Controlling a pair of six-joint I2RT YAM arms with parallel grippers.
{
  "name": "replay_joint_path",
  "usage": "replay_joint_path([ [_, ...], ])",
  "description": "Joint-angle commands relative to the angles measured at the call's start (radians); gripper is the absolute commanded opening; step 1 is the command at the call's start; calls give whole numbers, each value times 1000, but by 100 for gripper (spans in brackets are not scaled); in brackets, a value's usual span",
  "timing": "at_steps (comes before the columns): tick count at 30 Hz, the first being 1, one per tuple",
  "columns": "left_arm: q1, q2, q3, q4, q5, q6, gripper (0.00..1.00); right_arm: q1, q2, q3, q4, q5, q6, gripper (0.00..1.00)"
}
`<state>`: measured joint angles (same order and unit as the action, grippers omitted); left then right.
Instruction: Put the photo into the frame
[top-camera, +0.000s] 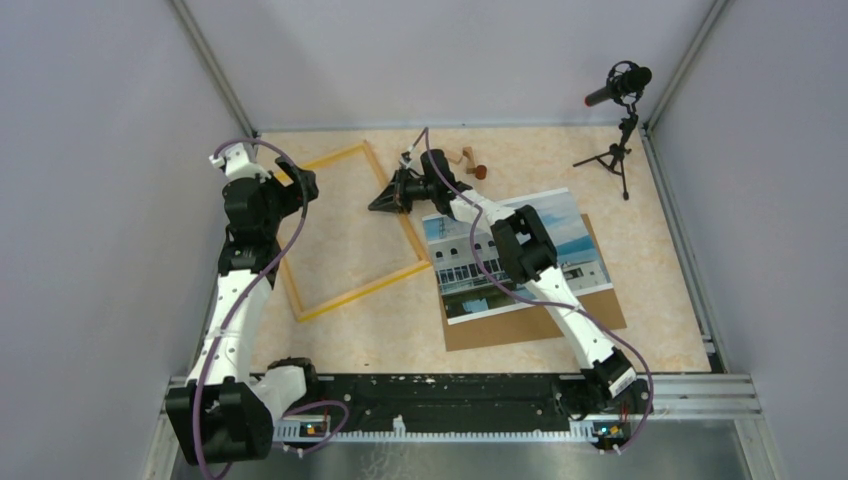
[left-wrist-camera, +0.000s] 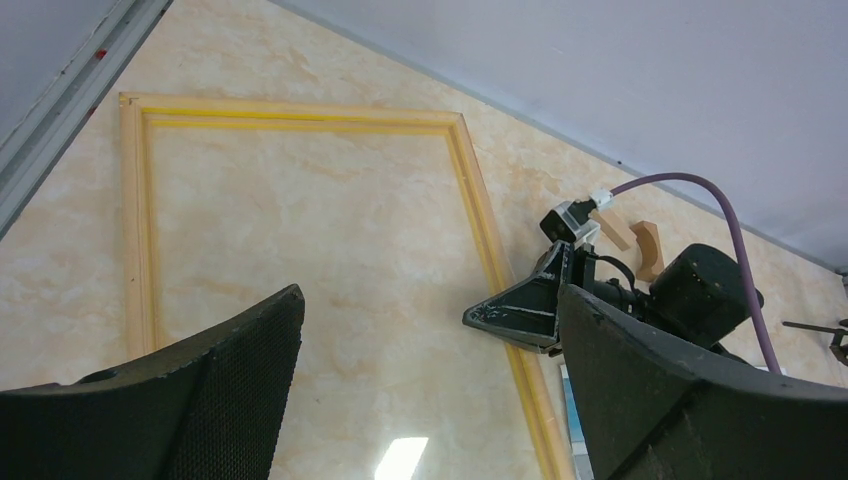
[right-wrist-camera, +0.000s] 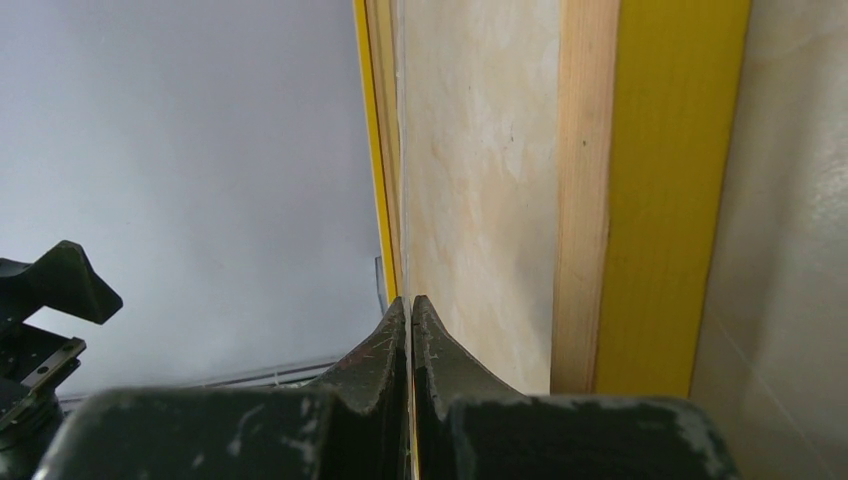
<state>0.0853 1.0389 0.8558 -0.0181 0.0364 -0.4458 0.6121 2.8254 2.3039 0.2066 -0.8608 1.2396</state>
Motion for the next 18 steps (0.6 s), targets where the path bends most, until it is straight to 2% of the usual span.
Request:
replay_joint_path([
  [1,5,-6,-10,55,12,-8,99,14,-37,53,-6,0,-50,0],
  [9,7,-8,-13,54,14,-11,99,12,-15,128,-93,6,-117,0],
  [18,7,-36,-23,51,24,-8,99,6,-58,150,-257,57,-246,36],
])
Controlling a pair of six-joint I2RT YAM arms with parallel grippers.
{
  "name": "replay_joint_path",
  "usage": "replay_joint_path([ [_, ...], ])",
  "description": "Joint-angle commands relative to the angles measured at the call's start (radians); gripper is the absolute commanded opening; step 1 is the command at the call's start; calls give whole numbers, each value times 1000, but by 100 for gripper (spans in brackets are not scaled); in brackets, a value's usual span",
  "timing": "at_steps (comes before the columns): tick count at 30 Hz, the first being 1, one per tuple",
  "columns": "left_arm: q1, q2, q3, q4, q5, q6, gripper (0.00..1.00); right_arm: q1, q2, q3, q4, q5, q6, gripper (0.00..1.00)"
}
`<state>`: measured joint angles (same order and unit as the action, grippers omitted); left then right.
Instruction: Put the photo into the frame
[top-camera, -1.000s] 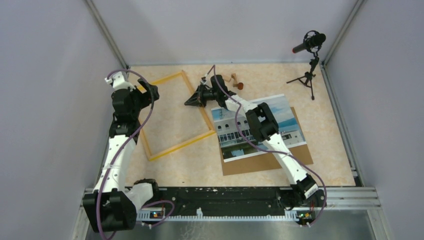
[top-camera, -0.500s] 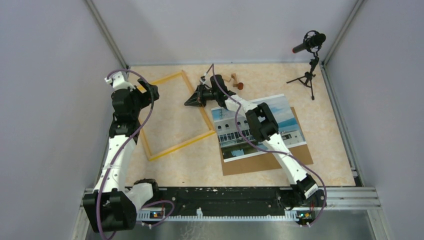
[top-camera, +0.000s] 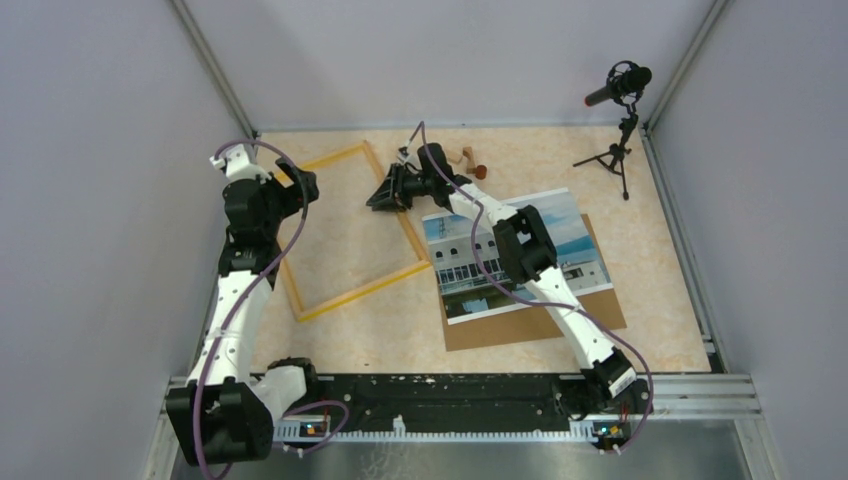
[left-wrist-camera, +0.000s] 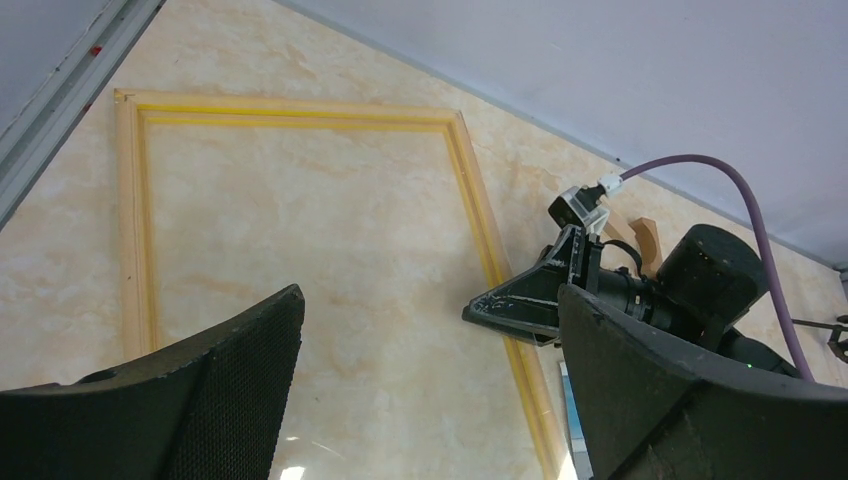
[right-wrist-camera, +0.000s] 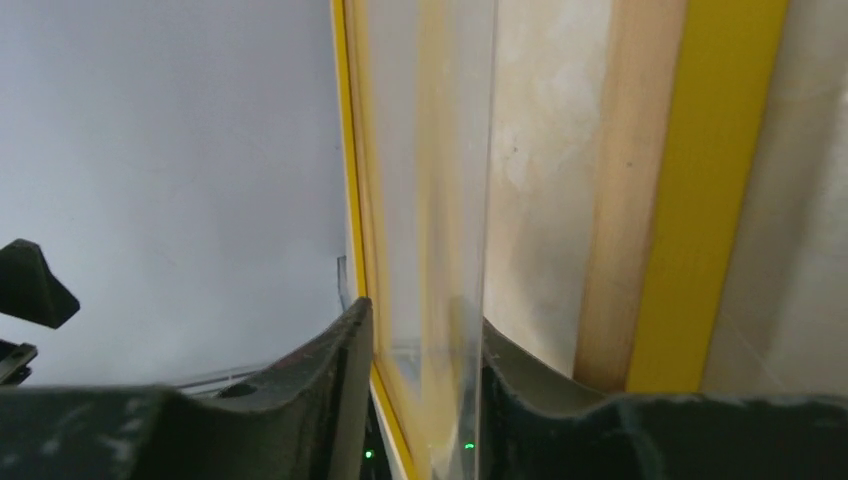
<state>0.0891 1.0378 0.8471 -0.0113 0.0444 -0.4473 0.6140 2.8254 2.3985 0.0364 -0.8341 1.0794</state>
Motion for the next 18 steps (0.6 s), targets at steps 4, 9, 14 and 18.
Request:
replay_joint_path([
  [4,3,-60,-28,58,24,-11,99,4,-80,87,-201,81,-169,51],
  [9,3,-83,-38,64,38,-14,99,6,-135,82,-319,154,-269,65],
  [14,4,-97,-41,65,42,-14,99,15,-174,87,-425,227,-363,79],
  [18,6,-100,-51,77,66,-31,99,22,-178,132,-516,288,-425,88],
])
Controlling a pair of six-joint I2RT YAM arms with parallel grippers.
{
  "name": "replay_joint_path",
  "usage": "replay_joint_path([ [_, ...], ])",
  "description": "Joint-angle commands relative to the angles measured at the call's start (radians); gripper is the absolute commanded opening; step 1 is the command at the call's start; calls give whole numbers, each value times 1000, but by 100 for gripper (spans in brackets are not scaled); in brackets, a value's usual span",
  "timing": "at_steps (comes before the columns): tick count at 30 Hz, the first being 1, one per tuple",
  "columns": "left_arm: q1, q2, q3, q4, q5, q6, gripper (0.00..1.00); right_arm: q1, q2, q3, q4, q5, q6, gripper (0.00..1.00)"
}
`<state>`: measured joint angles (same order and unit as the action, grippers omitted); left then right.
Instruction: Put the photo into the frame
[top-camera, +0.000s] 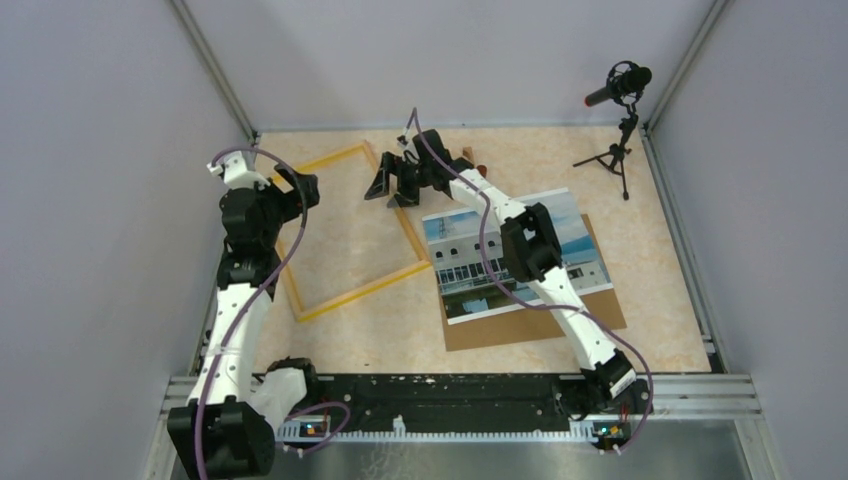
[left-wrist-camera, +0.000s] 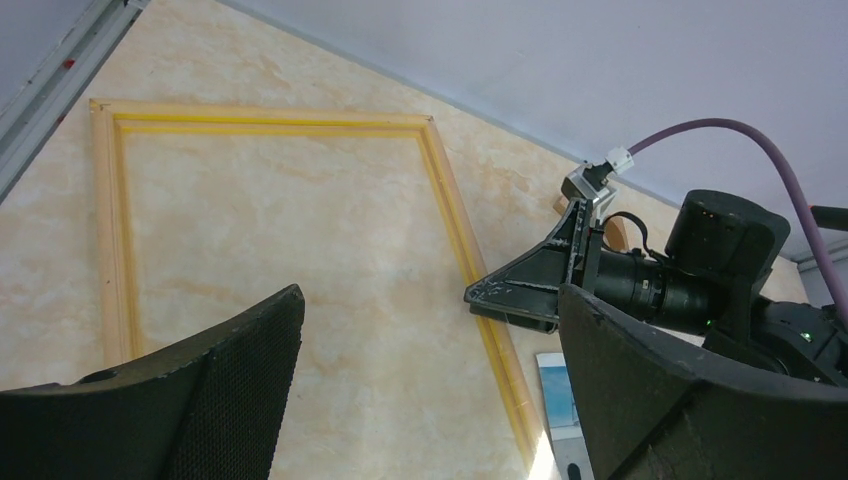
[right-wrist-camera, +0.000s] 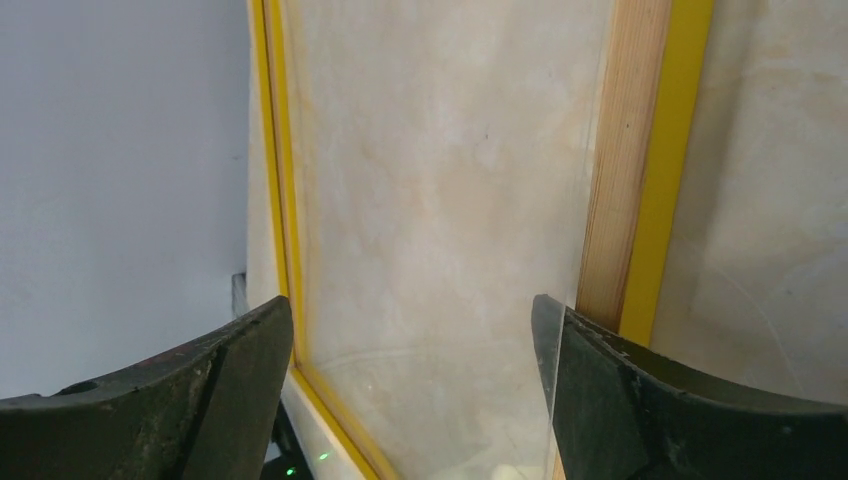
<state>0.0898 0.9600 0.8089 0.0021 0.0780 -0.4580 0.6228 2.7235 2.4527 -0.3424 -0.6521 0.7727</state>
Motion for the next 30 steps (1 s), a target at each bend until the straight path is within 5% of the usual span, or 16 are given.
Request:
replay_joint_path([
  [1,6,-19,-11,65,37,-22,99,15,-77,90,-167,126,-134,91],
  [22,-27,-7,-2,52,46,-2,99,80,-158,142,-377,312,-267,97],
  [30,-38,16,1,52,52,-1,99,87,-231,20,-394,369,-305,96],
])
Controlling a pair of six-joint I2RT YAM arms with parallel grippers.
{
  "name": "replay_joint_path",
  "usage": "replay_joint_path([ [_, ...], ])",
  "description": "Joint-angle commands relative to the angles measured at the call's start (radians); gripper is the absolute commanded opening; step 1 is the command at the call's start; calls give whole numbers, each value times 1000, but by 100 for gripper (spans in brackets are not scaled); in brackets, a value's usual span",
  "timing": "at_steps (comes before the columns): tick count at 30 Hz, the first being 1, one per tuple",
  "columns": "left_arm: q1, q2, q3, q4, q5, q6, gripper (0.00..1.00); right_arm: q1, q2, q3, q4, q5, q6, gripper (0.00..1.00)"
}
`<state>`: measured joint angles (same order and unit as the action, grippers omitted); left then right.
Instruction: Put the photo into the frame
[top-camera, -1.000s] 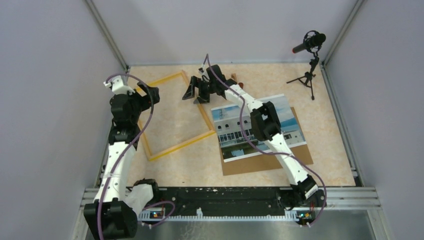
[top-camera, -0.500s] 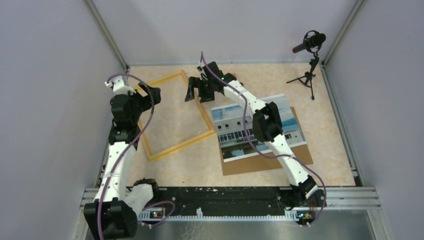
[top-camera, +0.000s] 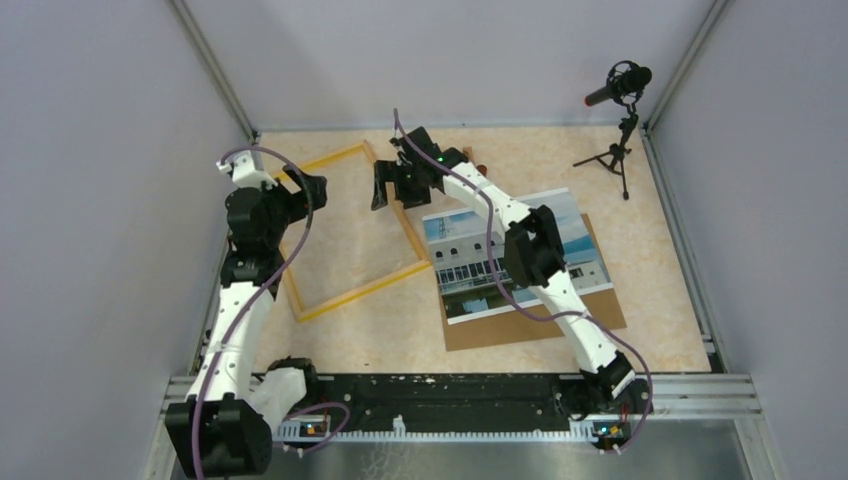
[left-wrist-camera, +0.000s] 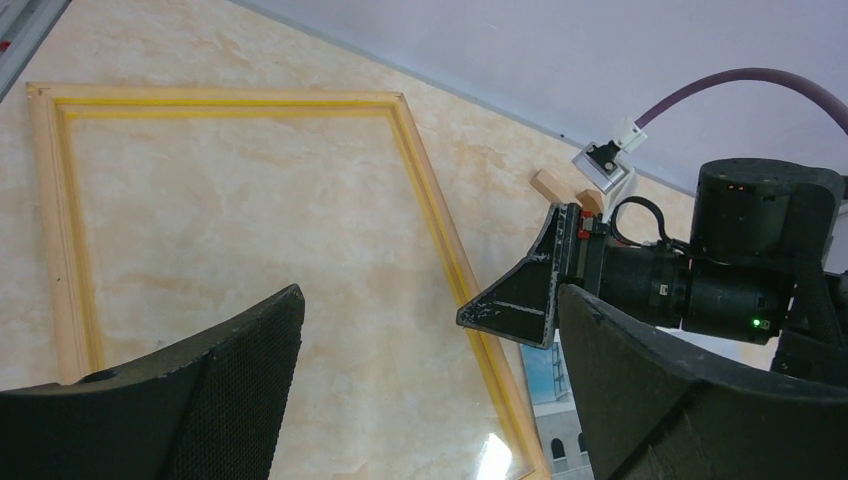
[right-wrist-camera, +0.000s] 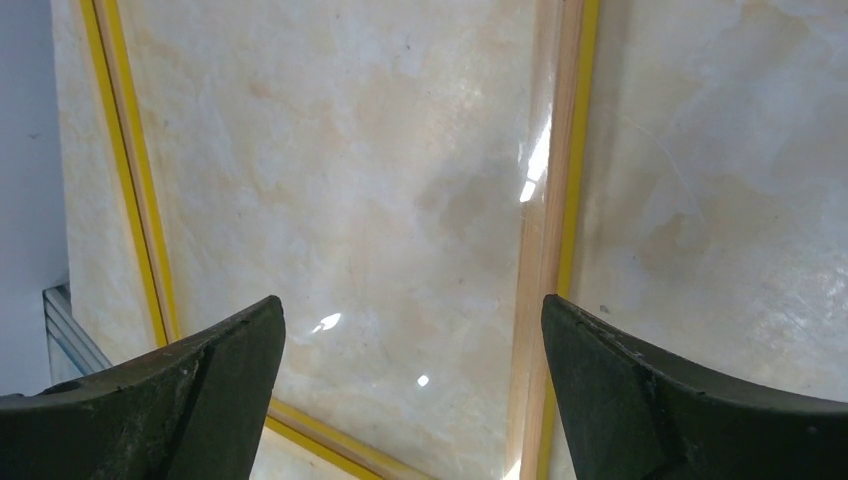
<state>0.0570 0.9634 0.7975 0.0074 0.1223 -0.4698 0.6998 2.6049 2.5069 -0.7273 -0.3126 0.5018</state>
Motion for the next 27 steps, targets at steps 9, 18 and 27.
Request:
replay_joint_path([
  [9,-5,28,6,26,-71,6,99,19,-103,-128,49,-17,-28,84],
  [18,50,97,52,-300,-413,-158,98,21,-103,-198,95,-41,-45,77],
  [27,266,134,-203,-196,-324,-269,98,21,-116,-304,194,-142,-8,67],
])
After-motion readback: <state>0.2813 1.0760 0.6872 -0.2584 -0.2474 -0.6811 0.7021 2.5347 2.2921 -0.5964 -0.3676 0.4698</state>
